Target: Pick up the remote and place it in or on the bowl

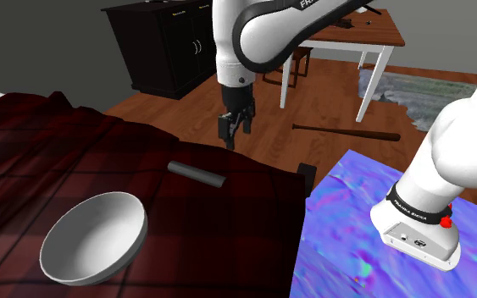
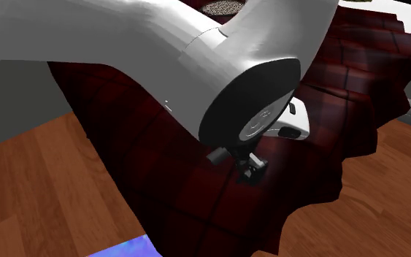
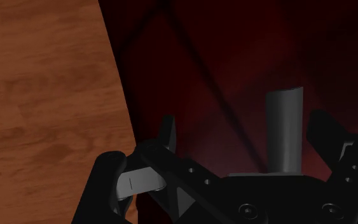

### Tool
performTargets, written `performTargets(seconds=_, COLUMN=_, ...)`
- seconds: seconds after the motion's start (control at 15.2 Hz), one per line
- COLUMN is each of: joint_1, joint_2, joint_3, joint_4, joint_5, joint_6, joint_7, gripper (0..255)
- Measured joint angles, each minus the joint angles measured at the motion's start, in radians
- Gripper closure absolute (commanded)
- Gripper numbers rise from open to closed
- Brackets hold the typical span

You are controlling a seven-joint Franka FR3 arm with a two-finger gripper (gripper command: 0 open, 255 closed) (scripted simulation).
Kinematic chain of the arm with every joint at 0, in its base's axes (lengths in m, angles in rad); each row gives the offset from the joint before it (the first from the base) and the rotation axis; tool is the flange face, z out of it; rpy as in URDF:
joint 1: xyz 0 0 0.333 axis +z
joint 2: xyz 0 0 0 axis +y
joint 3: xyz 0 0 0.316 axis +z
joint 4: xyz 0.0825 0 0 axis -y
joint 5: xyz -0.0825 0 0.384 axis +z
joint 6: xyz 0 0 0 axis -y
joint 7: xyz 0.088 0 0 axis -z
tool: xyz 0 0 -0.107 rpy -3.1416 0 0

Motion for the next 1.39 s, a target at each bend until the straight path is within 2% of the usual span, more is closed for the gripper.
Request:
performTargets(seconds=0.26, joint_1=0.019, joint_2=0.137, joint_3=0.031, joint_4=0.094, joint_5=-0.061, joint_6=0.06, joint_7=0.07, gripper=0)
performTargets(seconds=0.66, joint_1=0.078, joint_2=0.353, joint_3=0.048, joint_4=0.243, joint_5=-0.177, joint_6=0.14, joint_7=0.183, gripper=0)
performTargets(seconds=1.12, joint_1=0.098, joint_2=0.423, joint_3=0.04, joint_4=0.238, joint_5=-0.213, joint_6=0.213, joint_7=0.212, gripper=0)
performTargets(seconds=1.39, joint_1=0.099, joint_2=0.429, joint_3=0.038, joint_4=0.233, joint_5=-0.216, joint_6=0.223, joint_7=0.214, gripper=0)
